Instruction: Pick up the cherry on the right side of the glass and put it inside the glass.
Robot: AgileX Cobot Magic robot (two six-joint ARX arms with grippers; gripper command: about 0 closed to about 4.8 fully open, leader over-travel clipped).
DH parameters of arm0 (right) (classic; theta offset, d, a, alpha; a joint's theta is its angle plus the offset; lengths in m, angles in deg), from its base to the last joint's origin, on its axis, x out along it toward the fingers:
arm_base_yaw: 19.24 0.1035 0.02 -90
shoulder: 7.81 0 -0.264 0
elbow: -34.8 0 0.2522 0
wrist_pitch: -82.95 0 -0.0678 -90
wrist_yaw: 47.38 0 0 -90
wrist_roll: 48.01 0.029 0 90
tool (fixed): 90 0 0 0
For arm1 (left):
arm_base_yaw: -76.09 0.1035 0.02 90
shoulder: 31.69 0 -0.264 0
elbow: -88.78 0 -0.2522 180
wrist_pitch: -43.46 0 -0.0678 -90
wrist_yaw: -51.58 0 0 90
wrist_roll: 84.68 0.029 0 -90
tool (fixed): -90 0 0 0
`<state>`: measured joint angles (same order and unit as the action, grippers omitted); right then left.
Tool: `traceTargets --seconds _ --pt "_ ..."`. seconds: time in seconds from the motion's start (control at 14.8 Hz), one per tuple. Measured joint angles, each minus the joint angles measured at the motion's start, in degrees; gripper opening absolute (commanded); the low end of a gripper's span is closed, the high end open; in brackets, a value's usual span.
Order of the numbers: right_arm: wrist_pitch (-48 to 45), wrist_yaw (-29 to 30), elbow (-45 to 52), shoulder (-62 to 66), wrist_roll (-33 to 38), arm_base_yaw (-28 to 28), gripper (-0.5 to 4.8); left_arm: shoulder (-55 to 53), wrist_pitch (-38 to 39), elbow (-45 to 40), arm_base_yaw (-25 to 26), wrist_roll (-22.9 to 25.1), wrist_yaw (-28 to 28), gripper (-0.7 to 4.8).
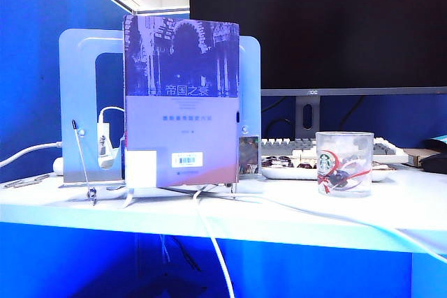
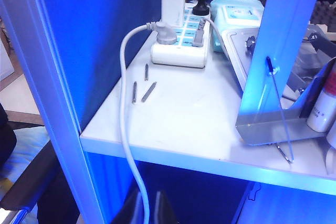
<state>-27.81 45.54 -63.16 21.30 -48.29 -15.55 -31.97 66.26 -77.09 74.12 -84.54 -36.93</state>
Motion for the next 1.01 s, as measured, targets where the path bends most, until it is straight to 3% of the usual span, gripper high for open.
traceTargets --seconds 0.13,0.47,1.01 --pt "-3.6 -1.9 8.7 -3.8 0.0 0.0 -0.01 0.0 0.0 0.0 0.0 0.0 0.0 0.53" --pt "-25.8 -1.8 39.6 -13.3 0.0 0.0 -0.01 0.0 0.0 0.0 0.0 0.0 0.0 0.53" --pt "-30.4 -1.4 65.1 -25.0 1.6 0.0 0.00 0.0 0.0 0.0 0.0 0.0 0.0 0.53"
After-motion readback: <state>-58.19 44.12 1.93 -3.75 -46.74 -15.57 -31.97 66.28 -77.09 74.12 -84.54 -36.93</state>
